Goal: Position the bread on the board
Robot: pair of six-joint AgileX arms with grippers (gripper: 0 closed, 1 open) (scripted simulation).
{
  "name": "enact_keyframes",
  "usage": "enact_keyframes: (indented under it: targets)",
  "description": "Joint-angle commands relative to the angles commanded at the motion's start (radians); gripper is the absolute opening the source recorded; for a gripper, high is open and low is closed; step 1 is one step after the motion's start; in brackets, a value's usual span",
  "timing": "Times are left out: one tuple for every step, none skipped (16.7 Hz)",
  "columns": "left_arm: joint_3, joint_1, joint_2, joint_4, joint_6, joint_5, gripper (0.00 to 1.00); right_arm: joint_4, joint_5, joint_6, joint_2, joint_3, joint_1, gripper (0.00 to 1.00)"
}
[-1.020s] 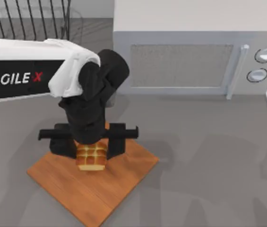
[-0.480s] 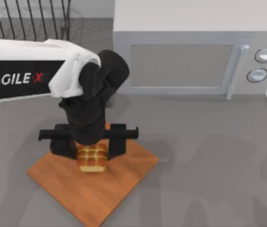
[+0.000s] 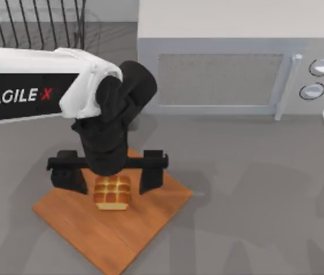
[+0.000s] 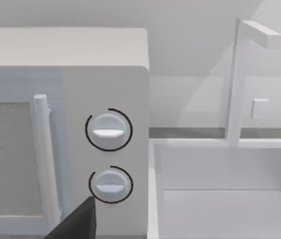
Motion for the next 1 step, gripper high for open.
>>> enact_keyframes:
  targets:
    - [0.000, 0.000, 0.000, 0.000, 0.000, 0.000, 1.00, 0.000, 0.000, 0.000, 0.000, 0.000, 0.000, 1.00]
